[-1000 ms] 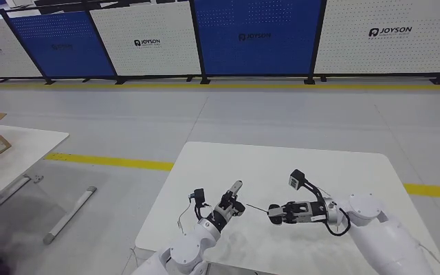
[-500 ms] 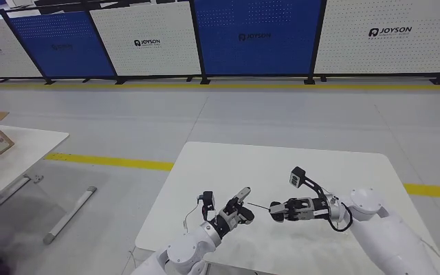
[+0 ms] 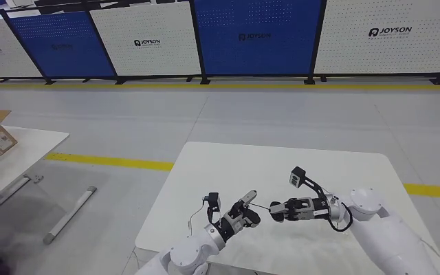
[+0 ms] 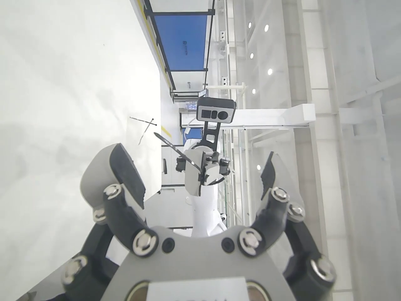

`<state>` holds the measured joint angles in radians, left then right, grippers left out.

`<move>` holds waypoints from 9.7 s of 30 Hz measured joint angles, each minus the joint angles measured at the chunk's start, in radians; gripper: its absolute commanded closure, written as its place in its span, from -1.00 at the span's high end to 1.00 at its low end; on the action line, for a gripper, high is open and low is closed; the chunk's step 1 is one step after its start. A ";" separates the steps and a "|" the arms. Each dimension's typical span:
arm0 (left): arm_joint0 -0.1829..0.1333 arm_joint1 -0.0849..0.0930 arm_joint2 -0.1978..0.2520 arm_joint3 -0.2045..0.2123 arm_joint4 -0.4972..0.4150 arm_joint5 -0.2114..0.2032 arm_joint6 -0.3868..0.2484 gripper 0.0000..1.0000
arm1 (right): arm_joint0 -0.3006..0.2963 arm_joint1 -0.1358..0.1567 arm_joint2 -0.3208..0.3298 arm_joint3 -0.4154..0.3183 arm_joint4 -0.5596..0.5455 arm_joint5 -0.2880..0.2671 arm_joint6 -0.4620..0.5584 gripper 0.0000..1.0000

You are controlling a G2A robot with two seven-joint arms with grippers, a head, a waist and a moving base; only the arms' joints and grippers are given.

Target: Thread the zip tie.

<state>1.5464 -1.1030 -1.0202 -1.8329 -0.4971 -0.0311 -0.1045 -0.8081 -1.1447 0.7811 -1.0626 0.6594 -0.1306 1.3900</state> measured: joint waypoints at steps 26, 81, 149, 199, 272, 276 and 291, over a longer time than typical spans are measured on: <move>-0.016 -0.017 0.021 0.030 0.015 -0.074 0.058 1.00 | 0.000 0.000 0.000 0.000 0.000 0.000 0.000 -1.00; 0.056 -0.025 -0.017 0.008 0.134 -0.147 -0.023 -1.00 | -0.004 0.000 0.001 -0.005 -0.002 0.001 -0.007 -0.72; 0.245 -0.014 -0.241 -0.220 0.026 -0.314 -0.078 -1.00 | -0.134 0.058 0.193 -0.127 -0.002 -0.010 -0.040 1.00; 0.070 -0.059 -0.062 0.014 0.389 0.116 0.121 -1.00 | -0.134 0.058 0.193 -0.127 -0.002 -0.010 -0.040 1.00; 0.079 -0.083 -0.100 0.027 0.424 -0.053 0.214 -1.00 | -0.134 0.058 0.193 -0.127 -0.002 -0.010 -0.040 1.00; 0.075 -0.083 -0.090 0.050 0.459 -0.056 0.198 -1.00 | -0.134 0.058 0.193 -0.127 -0.002 -0.010 -0.040 1.00; 0.113 -0.067 -0.101 0.066 0.483 -0.100 -0.006 -1.00 | -0.134 0.058 0.193 -0.127 -0.002 -0.010 -0.040 1.00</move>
<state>1.6599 -1.1696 -1.1214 -1.7673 -0.0137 -0.1312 -0.1107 -0.9419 -1.0871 0.9740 -1.1892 0.6573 -0.1404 1.3502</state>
